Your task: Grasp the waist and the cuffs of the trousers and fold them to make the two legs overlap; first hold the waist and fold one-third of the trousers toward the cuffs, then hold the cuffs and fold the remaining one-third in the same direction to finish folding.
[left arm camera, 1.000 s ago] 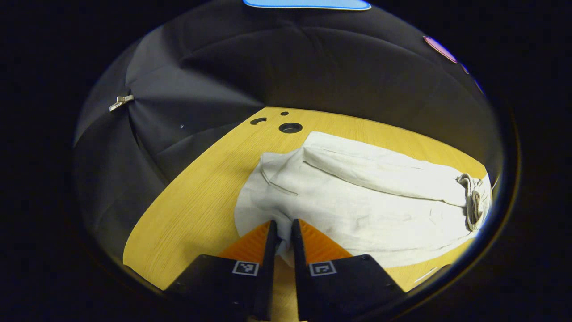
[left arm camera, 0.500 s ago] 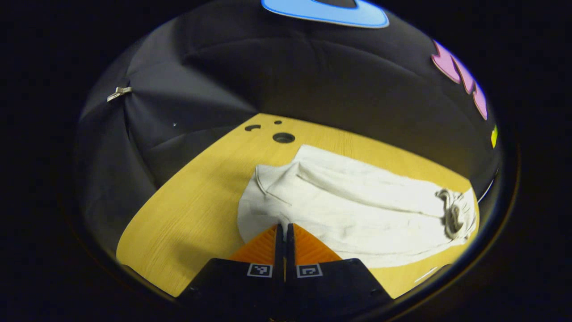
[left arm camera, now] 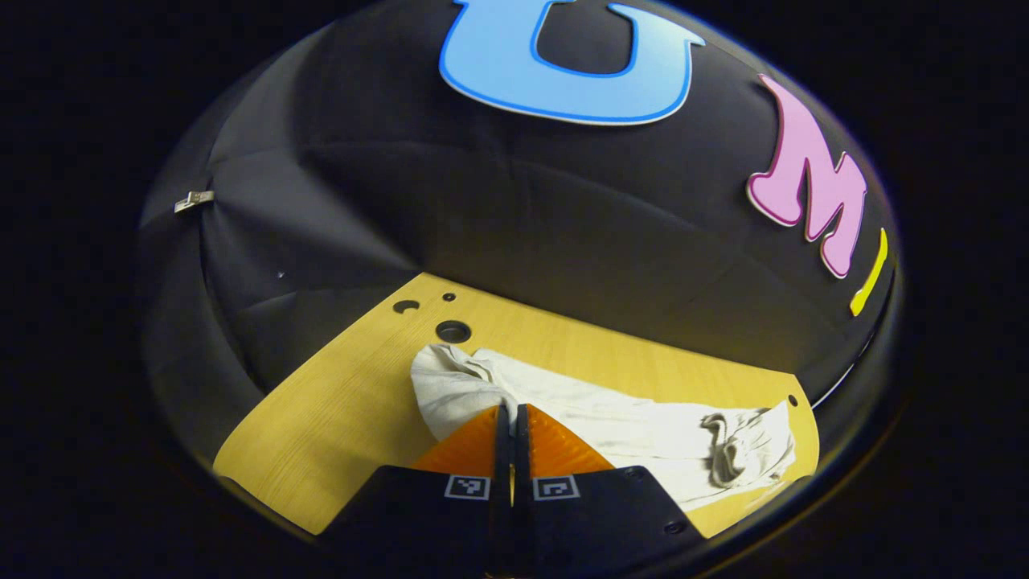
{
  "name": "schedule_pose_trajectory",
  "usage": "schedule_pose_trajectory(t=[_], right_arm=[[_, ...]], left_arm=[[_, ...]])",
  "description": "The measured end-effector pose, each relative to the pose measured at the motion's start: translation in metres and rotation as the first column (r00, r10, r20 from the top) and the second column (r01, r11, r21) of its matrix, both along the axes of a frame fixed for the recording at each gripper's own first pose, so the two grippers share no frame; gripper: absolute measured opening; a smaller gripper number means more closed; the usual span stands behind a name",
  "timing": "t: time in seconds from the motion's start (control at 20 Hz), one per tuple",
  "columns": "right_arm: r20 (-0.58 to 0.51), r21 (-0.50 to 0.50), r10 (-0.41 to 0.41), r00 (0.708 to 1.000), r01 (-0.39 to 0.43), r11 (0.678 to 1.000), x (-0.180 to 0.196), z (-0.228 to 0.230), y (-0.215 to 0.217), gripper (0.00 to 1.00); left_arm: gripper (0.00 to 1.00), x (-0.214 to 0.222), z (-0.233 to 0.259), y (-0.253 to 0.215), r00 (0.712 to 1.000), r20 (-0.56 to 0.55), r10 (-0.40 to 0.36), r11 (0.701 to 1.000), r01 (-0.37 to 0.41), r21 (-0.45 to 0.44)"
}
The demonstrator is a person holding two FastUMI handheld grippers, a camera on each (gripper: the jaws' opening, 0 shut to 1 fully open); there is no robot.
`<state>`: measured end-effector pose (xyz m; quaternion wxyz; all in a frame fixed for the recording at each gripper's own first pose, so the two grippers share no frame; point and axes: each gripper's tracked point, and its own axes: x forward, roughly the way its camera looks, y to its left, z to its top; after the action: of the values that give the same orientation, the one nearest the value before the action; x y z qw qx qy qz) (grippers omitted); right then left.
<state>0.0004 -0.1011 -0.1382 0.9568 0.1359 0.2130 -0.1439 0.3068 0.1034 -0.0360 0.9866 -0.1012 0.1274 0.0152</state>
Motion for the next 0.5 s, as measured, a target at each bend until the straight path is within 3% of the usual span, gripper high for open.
schedule_pose_trajectory(t=[0.25,0.3,0.5], right_arm=[[0.018,0.024,-0.021,1.0,0.02,1.0,0.005,0.003,-0.03,0.99],[0.019,0.023,-0.022,1.0,0.022,0.999,0.007,0.004,-0.039,0.99],[0.026,0.022,-0.025,0.999,0.024,0.999,0.014,0.003,-0.071,0.99]], left_arm=[[0.05,0.0,0.047,-0.056,0.997,0.058,-0.046,0.998,0.048,-0.037],[0.02,0.0,0.057,-0.069,0.996,0.07,-0.058,0.997,0.061,-0.037],[0.05,-0.006,0.096,-0.128,0.991,0.099,-0.085,0.996,0.088,-0.029]])
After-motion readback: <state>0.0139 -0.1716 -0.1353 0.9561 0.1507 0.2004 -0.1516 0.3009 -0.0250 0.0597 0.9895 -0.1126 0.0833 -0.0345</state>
